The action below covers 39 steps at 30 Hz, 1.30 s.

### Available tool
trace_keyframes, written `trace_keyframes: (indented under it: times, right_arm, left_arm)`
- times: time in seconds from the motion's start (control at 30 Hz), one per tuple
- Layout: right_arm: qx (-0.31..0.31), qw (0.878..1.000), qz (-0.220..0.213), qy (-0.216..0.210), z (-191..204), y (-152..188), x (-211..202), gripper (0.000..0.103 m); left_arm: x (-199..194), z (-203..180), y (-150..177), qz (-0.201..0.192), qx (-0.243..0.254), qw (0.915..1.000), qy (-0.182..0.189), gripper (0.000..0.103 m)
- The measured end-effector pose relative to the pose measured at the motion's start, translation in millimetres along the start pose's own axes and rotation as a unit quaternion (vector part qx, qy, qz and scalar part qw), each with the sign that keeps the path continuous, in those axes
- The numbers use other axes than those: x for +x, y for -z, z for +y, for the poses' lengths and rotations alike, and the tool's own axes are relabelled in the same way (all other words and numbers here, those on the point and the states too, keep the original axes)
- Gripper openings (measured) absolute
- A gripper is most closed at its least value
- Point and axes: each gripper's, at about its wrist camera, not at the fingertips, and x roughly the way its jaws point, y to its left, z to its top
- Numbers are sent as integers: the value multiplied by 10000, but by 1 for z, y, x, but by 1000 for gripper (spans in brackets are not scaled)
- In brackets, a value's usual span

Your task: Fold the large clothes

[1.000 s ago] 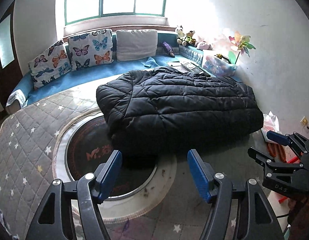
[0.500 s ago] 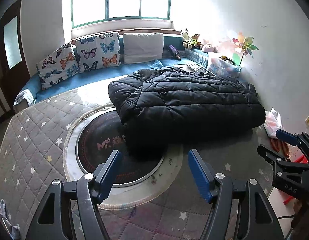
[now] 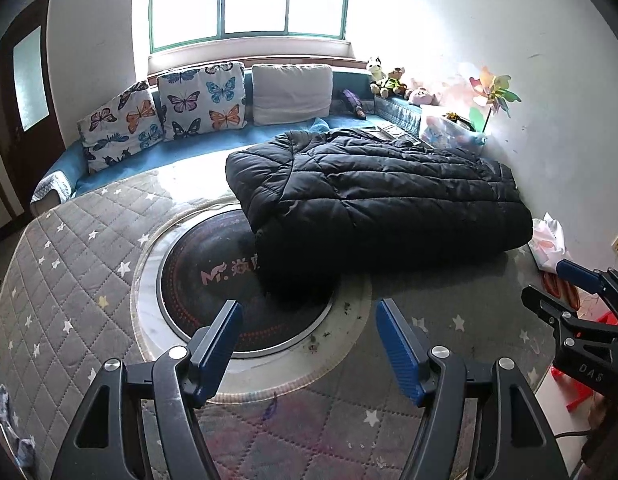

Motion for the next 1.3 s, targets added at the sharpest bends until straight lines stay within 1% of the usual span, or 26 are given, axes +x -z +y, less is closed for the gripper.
trace_keyframes:
  times: [0.53,0.87,1.3]
  right_arm:
    - [81,9999,6,-98,0,3,2,78]
    - [122,9999,-9,-98,2,5,1,78]
    - [144,9999,-27,-92,3,4,0,78]
  left_arm:
    - [5,-4,6,35,98,9999,-6,73]
    - [6,-5,9,30,121,9999,80,73]
    - [7,-7,9,28,157,9998,89,73]
